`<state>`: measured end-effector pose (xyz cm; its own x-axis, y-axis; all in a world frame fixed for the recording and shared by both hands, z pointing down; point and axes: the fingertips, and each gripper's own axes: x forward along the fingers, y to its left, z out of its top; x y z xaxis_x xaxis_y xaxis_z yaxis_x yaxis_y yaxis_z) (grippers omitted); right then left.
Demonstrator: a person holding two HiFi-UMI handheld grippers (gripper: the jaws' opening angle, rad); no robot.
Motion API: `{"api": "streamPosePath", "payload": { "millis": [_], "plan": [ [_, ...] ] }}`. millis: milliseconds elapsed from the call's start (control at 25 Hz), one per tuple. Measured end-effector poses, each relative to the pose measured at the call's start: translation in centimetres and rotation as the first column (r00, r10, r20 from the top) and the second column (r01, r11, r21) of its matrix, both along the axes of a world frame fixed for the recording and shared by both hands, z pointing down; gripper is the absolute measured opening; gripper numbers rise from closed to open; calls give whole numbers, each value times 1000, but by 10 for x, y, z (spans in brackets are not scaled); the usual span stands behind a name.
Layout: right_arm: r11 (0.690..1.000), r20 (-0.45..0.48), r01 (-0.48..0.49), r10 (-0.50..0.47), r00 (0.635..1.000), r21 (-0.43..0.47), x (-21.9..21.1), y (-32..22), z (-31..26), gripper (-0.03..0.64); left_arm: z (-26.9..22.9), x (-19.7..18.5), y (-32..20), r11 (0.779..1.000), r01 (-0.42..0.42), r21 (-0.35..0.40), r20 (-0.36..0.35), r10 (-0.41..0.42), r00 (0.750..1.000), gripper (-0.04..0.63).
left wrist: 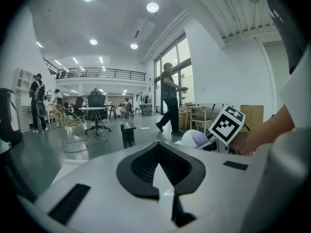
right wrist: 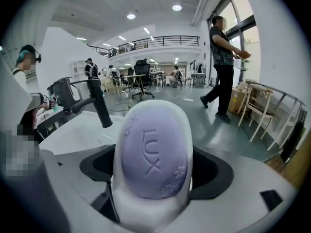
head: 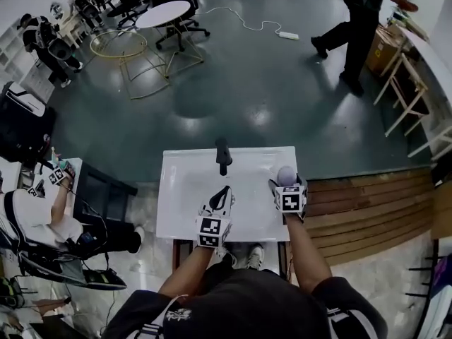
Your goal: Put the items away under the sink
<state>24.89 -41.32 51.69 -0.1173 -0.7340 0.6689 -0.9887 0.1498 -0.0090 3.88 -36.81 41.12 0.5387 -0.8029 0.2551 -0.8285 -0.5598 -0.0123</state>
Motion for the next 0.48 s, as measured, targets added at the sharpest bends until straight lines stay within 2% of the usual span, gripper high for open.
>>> {"api": "streamPosePath", "payload": {
  "millis": [240,480],
  "plan": [
    [998,16,50,-51,999,35,-5,44,-12,471,7,-3,35,997,75,-22,-26,-76,997,6],
    [994,6,90,-91,996,57,-26,84,-12,471,17,-16,66,995,90,-49,-27,-91,995,8]
  ]
}}
